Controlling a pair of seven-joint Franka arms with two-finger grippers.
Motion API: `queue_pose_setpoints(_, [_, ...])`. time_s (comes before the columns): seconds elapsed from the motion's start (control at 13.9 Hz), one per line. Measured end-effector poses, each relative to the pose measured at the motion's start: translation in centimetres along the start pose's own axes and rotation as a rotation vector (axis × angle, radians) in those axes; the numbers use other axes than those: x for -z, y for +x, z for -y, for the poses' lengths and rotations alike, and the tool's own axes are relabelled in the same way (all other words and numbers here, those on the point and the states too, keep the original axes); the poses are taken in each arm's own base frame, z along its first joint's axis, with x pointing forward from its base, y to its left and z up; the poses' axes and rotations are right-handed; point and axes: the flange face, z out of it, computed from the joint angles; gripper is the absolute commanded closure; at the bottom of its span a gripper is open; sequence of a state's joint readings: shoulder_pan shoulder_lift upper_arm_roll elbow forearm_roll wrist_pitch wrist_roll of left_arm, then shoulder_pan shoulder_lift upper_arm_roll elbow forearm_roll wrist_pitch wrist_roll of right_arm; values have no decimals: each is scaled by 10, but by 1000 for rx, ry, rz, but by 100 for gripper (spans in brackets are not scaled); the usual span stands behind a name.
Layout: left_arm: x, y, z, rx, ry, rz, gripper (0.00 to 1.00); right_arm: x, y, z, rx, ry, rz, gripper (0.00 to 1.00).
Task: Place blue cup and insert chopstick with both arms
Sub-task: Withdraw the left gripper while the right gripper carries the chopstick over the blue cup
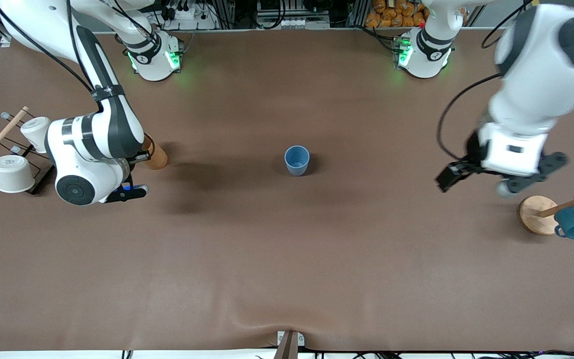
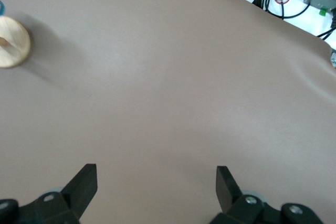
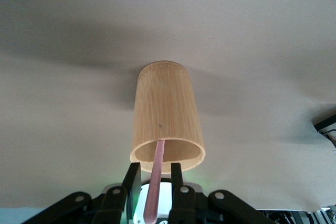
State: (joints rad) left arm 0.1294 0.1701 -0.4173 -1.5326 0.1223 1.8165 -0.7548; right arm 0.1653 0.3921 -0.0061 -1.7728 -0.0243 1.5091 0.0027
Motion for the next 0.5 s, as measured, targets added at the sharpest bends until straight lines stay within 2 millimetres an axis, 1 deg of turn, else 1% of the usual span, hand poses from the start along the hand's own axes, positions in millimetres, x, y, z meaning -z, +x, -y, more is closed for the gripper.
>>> queue_pose_setpoints(0.07, [6,8,15,-25,-1,9,0,0,0,0,0,0,0,100])
queue_pose_setpoints(0.22, [15,18,42,-76,12,33,0,0,0,0,0,-1,1,100])
queue_pose_setpoints(0.5, [32,27,84,-167,37,68,0,0,0,0,0,-1,3,100])
